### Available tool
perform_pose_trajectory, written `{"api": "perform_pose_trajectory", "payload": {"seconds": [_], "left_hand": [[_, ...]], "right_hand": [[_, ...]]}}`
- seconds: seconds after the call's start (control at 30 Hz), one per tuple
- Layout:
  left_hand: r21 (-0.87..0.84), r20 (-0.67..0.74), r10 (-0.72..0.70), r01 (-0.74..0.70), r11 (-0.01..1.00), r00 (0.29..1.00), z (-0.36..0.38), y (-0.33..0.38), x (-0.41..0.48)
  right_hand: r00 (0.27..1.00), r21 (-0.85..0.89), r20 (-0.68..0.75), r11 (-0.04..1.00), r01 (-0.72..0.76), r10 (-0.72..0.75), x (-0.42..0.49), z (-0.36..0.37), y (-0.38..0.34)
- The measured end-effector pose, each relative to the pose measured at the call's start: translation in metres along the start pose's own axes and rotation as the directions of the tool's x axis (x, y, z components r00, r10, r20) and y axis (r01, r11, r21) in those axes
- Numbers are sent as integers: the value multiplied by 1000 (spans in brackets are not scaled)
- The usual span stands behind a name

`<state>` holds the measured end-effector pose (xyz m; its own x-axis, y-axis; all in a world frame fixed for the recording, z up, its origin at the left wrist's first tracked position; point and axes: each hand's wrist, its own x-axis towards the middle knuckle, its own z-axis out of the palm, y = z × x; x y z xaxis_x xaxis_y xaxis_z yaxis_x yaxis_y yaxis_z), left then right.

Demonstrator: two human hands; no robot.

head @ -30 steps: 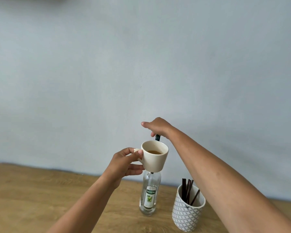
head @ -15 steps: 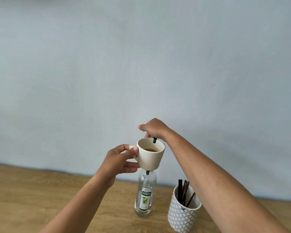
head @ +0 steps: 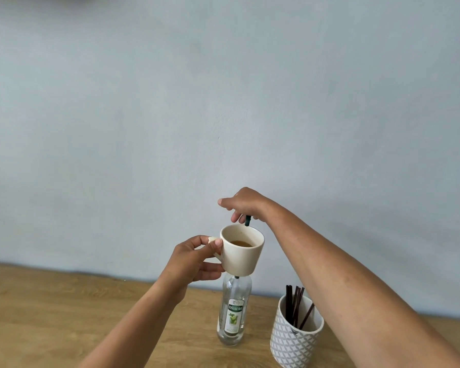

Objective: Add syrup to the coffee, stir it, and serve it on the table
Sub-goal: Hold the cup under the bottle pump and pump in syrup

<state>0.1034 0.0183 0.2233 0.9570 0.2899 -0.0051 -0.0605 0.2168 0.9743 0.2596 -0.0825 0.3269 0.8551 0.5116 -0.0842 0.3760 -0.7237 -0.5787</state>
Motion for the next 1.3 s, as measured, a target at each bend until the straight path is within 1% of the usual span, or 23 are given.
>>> {"api": "perform_pose_trajectory", "payload": {"seconds": [0.27, 0.6, 0.73, 1.1, 1.3], "left_hand": [[-17, 9, -7, 8, 1000, 1000, -2, -4, 3], [-11, 12, 10, -10, 1000, 1000, -1, 0, -1], [-12, 13, 20, -20, 1000, 1000, -1, 2, -1], [-5, 13, 29, -29, 1000, 999, -4, 0, 2], [1, 13, 33, -33, 999, 999, -2, 1, 0]], "right_hand": [[997, 63, -71, 997, 38, -34, 5, 8, 8], [999, 63, -27, 998, 18, -16, 1, -1, 1], [1000, 29, -5, 999, 14, -14, 0, -3, 0], [997, 108, -75, 994, 28, -20, 5, 8, 10], [999, 51, -35, 999, 9, -7, 1, 4, 3]]}}
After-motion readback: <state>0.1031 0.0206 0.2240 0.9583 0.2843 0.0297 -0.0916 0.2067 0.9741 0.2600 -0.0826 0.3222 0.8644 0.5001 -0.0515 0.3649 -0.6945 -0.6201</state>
